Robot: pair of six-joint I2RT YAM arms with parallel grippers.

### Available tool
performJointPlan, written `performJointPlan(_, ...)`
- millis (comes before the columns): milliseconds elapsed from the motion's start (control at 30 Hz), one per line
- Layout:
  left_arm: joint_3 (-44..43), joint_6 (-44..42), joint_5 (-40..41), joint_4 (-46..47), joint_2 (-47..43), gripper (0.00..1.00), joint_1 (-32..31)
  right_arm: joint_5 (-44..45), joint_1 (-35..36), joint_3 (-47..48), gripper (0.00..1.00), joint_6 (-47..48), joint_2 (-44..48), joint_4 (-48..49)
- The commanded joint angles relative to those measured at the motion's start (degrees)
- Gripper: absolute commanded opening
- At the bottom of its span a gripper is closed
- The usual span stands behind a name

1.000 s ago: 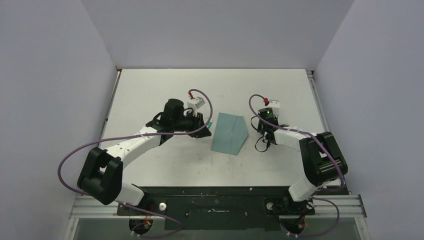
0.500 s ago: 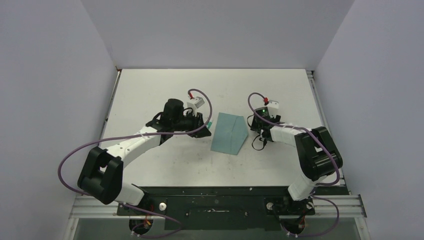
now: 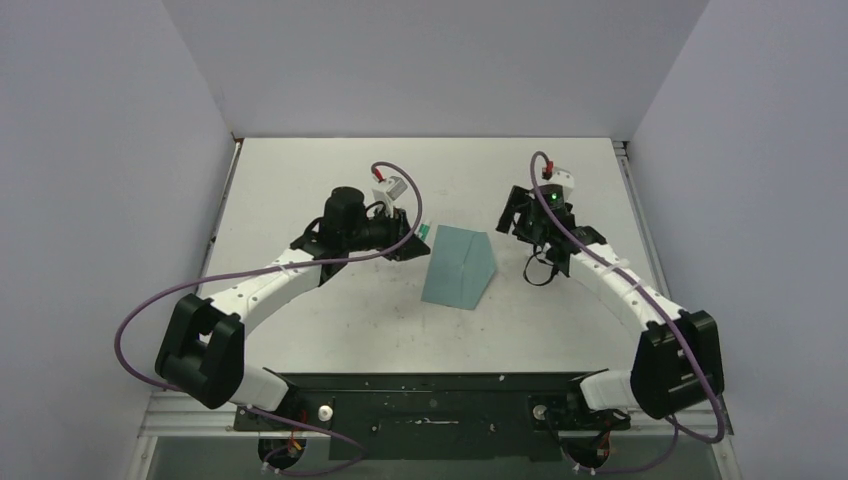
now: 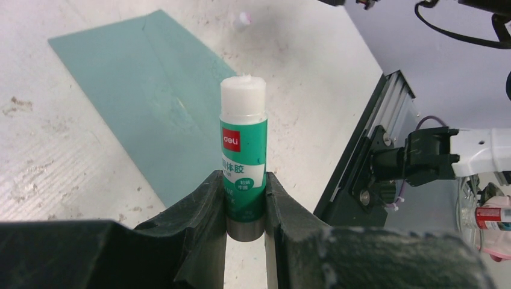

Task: Place the letter into the envelope and seal it

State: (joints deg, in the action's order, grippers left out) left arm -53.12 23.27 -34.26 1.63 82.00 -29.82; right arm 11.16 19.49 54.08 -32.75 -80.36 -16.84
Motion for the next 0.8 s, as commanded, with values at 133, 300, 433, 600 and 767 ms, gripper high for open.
performJointPlan(133,-4.70,8.73,-4.06,13.14,0.81,0.00,0.12,-41.58,0.96,-0.84,0.90,-9.51,8.52,24.21)
performJointPlan(300,-4.97,12.75,-5.91,16.96,1.42,0.00,0.12,-45.79,4.66,-0.42,0.91,-18.07,6.94,35.97)
performJointPlan(433,-4.81,15.09,-7.14,19.42,1.98,0.00,0.11,-46.28,7.69,0.67,0.86,-20.26,3.77,39.02)
performJointPlan(600,-4.11,17.30,-8.26,21.73,1.90,0.00,0.12,-46.01,8.05,0.95,0.57,-22.97,1.53,40.83)
performJointPlan(767,-3.48,17.95,-9.50,21.82,0.95,0.00,0.29,-45.05,8.02,0.54,0.39,-23.26,1.57,41.33)
